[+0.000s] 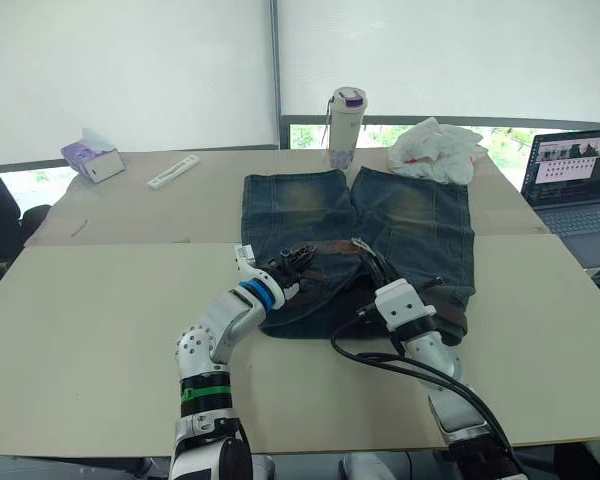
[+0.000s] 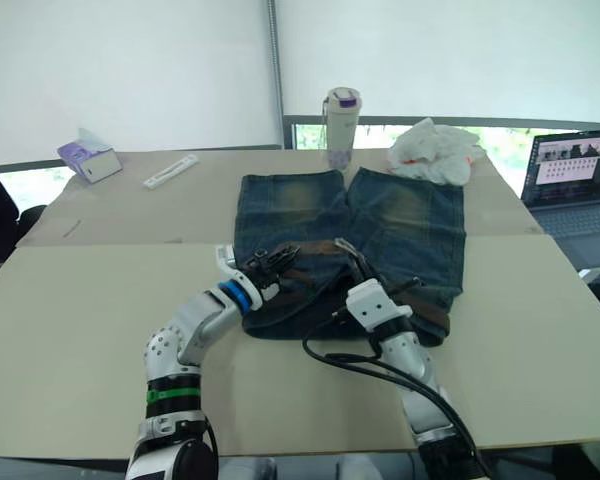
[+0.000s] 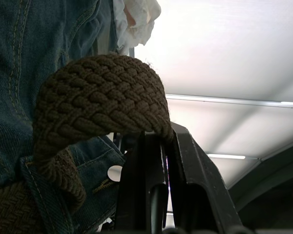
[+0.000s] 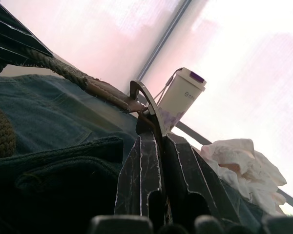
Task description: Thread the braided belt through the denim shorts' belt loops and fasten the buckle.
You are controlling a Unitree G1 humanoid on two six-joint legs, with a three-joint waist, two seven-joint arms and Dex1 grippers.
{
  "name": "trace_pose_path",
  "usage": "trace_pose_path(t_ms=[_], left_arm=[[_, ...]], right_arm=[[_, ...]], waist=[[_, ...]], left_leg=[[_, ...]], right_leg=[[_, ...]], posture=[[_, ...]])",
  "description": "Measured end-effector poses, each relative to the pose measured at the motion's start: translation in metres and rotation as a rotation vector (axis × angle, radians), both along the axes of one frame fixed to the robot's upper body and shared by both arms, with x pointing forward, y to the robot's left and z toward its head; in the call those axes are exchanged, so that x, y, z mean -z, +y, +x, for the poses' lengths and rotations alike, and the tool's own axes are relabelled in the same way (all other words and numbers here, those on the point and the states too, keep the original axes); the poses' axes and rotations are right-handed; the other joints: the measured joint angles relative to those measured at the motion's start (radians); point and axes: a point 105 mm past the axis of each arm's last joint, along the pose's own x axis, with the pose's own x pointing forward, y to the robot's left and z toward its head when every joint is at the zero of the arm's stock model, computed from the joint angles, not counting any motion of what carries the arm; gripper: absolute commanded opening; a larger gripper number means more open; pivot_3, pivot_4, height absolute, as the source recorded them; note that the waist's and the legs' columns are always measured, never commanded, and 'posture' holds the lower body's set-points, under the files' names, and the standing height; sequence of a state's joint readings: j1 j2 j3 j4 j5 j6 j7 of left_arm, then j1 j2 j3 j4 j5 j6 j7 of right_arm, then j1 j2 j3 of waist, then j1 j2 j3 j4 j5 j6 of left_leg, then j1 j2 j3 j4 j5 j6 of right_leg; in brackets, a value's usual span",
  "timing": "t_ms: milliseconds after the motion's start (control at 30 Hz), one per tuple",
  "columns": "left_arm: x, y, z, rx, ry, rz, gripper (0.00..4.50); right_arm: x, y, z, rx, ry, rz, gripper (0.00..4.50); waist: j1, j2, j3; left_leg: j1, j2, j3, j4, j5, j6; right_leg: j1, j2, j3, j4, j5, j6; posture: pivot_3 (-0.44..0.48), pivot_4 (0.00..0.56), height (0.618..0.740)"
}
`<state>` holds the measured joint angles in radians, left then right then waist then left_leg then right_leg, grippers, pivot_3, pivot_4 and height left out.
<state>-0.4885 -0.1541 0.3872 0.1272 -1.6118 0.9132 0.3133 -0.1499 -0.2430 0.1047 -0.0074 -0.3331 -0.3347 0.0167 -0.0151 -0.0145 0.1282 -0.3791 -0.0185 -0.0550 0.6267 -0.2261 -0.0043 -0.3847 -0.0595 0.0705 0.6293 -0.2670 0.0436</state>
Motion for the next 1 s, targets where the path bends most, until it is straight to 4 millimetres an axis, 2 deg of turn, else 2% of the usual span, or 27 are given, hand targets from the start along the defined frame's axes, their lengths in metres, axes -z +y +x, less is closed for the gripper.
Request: trace_pose_path(t_ms=[433,1000], left_arm=[[-0.005,0.002,0.000,-0.007,0.055,-0.145,0.00],[-0.005,-0.007,-0.002,0.011,0.102,-0.196,0.00]], right_arm=[[-0.002,0.005,-0.003,-0.008,-0.044,-0.024,0.05],[-0.008,0.009,0.003,0.021,-0.068,0.058,0.05]], waist=[[0.000,0.000,0.000],[0.000,0.000,0.000]], left_leg=[[0.000,0.000,0.000,0.000,0.000,0.000],[0.000,0.000,0.000,0.000,0.000,0.000]], right_leg=[[0.000,0.000,0.000,0.000,0.000,0.000],[0.001,0.000,0.000,0.000,0.000,0.000]], posture=[[0.000,0.150,0.740],[0.000,0.150,0.740]])
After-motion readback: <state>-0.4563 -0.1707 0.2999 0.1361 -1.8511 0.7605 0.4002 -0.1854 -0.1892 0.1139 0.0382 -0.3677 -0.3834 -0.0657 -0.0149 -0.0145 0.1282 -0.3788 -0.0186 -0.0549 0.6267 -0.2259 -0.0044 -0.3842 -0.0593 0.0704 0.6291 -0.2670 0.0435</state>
